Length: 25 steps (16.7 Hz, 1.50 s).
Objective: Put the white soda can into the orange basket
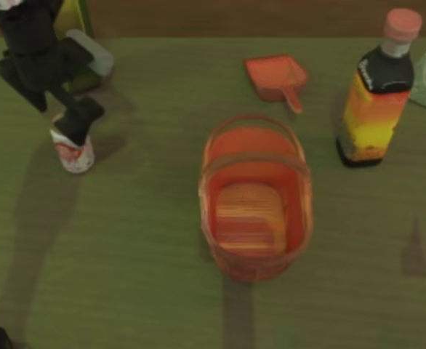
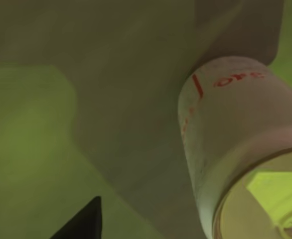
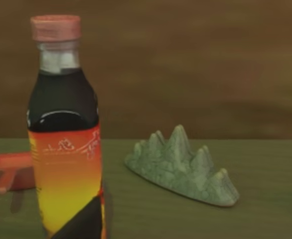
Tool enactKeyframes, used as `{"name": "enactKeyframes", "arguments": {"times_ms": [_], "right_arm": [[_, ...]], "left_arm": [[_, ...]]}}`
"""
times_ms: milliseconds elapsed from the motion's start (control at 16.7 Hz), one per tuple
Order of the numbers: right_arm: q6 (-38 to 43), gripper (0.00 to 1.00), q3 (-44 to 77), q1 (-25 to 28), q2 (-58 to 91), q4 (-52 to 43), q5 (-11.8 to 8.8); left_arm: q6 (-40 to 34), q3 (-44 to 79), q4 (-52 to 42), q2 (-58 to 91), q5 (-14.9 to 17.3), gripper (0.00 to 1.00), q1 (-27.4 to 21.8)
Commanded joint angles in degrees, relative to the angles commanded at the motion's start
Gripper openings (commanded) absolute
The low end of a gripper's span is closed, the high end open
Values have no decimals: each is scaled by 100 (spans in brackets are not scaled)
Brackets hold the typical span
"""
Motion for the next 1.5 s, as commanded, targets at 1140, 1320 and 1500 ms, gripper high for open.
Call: {"name": "enactKeyframes", "arguments": {"times_ms": [1140, 1320, 1500], "right_arm": [[0, 100, 0, 0, 0, 0, 0], [0, 100, 0, 0, 0, 0, 0], [0, 100, 0, 0, 0, 0, 0]], "left_arm": [[13, -713, 892, 170, 2, 25, 11], [13, -713, 892, 170, 2, 2, 11], [13, -713, 892, 170, 2, 0, 11]]}}
